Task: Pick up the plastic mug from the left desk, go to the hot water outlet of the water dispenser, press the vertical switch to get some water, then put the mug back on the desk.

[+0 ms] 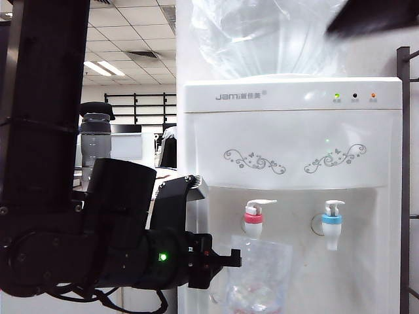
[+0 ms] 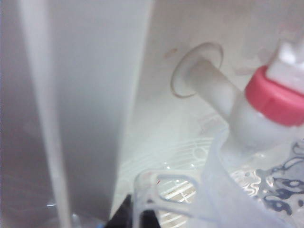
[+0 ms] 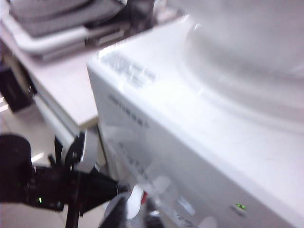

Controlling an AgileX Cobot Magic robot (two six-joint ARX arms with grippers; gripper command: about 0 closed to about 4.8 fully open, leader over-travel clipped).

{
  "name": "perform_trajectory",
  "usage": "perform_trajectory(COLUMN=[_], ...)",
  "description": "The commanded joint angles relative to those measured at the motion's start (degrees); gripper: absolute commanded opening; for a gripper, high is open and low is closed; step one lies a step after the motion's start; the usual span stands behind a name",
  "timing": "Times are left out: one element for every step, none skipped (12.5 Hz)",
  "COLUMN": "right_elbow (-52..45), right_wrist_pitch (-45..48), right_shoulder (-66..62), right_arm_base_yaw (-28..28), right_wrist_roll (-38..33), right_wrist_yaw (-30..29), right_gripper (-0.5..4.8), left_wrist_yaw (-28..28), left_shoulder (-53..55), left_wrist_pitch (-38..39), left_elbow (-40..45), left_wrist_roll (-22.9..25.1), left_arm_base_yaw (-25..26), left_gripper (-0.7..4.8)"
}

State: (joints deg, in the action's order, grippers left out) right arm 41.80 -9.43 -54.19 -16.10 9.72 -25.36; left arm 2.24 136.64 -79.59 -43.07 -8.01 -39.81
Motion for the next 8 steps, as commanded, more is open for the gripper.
perform_trajectory(right_elbow=[0.22, 0.22, 0.24, 0.24, 0.24, 0.24, 0.24, 0.24], right_wrist_pitch=[4.79, 5.79, 6.8, 7.15, 7.15, 7.1, 7.1, 7.26], right_shoulder=[-6.54, -8.79, -10.8, -12.83, -14.21, -16.28, -17.44, -19.39], right_arm_base_yaw=[-2.19, -2.54, -2.95, -2.97, -2.97, -3.3, -3.72, -4.24], right_wrist_roll=[0.72, 0.63, 0.59, 0.61, 0.61, 0.55, 0.57, 0.63], right_wrist_yaw=[0.42, 0.2, 0.22, 0.26, 0.39, -0.07, -0.04, 0.04], right_gripper=[-0.01, -0.05, -0.05, -0.05, -0.05, -0.06, -0.05, -0.05], left_wrist_yaw=[2.97, 2.97, 2.97, 2.97, 2.93, 2.95, 2.93, 2.95], left_shoulder=[-0.5, -0.5, -0.5, -0.5, -0.5, -0.5, -0.5, -0.5], left_wrist_pitch=[-2.58, -2.56, -2.56, -2.56, -2.56, -2.43, -2.32, -2.32], left_elbow=[-0.33, -0.33, -0.33, -0.33, -0.33, -0.33, -0.33, -0.33], left_wrist_roll=[-0.57, -0.57, -0.57, -0.57, -0.57, -0.57, -0.57, -0.57], left_arm_base_yaw=[0.55, 0.55, 0.55, 0.55, 0.55, 0.55, 0.55, 0.55], left_gripper=[-0.05, -0.05, -0.05, -0.05, -0.05, -0.05, -0.05, -0.05])
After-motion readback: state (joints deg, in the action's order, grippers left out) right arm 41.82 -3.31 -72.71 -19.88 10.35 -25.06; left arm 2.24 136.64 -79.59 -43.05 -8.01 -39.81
